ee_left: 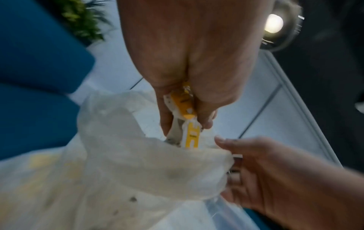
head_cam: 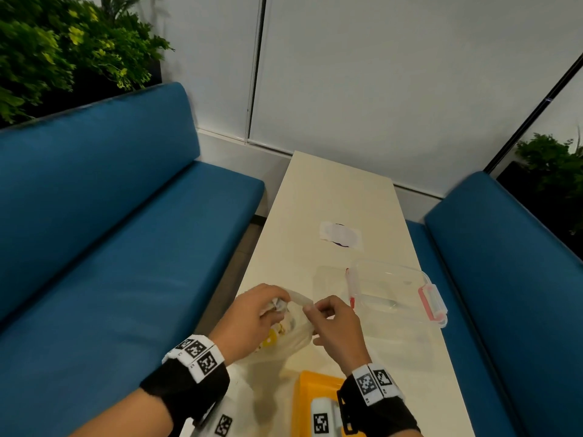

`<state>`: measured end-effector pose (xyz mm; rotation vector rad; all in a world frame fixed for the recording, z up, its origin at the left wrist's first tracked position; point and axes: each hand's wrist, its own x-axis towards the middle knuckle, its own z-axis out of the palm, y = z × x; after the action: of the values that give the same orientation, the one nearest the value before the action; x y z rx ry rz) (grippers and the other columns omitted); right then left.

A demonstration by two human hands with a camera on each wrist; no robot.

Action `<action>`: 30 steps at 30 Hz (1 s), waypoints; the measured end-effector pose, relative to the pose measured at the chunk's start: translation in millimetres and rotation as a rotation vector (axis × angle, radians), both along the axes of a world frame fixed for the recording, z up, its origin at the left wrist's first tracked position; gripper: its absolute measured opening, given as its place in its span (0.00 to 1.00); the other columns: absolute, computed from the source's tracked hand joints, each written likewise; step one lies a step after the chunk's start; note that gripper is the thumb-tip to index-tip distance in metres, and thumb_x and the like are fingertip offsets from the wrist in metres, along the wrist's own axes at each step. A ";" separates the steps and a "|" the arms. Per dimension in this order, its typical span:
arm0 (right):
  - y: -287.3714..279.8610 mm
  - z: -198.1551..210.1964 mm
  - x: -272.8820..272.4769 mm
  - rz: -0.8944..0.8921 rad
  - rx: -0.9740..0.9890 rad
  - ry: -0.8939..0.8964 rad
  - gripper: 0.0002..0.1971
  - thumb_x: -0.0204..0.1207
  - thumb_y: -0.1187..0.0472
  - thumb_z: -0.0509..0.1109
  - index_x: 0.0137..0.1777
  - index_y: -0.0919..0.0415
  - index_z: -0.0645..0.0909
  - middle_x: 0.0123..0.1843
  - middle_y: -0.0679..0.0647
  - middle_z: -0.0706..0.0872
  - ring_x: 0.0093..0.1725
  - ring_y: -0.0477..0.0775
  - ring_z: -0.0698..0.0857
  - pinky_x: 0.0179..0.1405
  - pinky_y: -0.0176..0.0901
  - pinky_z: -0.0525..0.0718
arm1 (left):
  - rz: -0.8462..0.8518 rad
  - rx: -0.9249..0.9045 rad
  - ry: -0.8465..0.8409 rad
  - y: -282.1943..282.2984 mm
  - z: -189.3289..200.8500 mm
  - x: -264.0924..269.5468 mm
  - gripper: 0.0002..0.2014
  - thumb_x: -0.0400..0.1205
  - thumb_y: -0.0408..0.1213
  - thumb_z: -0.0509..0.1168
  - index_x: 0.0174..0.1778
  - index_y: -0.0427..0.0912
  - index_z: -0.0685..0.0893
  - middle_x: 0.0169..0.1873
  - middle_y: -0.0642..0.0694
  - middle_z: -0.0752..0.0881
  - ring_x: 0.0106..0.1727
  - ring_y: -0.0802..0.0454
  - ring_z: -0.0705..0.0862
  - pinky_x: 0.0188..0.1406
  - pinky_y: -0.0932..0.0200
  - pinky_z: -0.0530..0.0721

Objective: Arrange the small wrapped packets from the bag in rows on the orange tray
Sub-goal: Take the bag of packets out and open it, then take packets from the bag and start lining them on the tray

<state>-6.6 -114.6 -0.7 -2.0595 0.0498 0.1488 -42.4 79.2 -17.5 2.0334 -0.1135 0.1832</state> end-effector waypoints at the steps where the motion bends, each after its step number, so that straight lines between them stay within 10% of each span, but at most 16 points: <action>1: -5.2 -0.5 -3.5 -0.020 0.042 0.022 0.12 0.78 0.48 0.74 0.43 0.56 0.82 0.43 0.53 0.87 0.39 0.56 0.90 0.32 0.49 0.91 | 0.050 -0.110 0.056 1.2 1.8 -3.7 0.13 0.81 0.32 0.74 0.52 0.59 0.87 0.49 0.59 0.89 0.52 0.61 0.87 0.51 0.67 0.84; 10: -81.1 -67.9 -37.0 0.240 -0.638 0.196 0.14 0.81 0.52 0.68 0.66 0.46 0.80 0.65 0.48 0.76 0.67 0.48 0.79 0.64 0.35 0.75 | 0.243 -1.107 0.353 8.6 2.5 -40.7 0.13 0.82 0.25 0.70 0.63 0.38 0.85 0.51 0.37 0.92 0.47 0.43 0.92 0.40 0.53 0.91; 30: -53.8 -82.7 -74.8 0.331 -0.770 0.033 0.16 0.86 0.47 0.59 0.66 0.41 0.85 0.54 0.43 0.81 0.61 0.45 0.83 0.51 0.36 0.79 | 0.230 -1.306 0.501 -10.9 -7.4 -88.5 0.15 0.81 0.29 0.69 0.64 0.42 0.86 0.51 0.39 0.92 0.43 0.45 0.92 0.36 0.54 0.92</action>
<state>-81.4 -168.4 -83.4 -2.8236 -0.2528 0.4199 -130.9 68.3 -24.9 0.7309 0.4531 -0.1110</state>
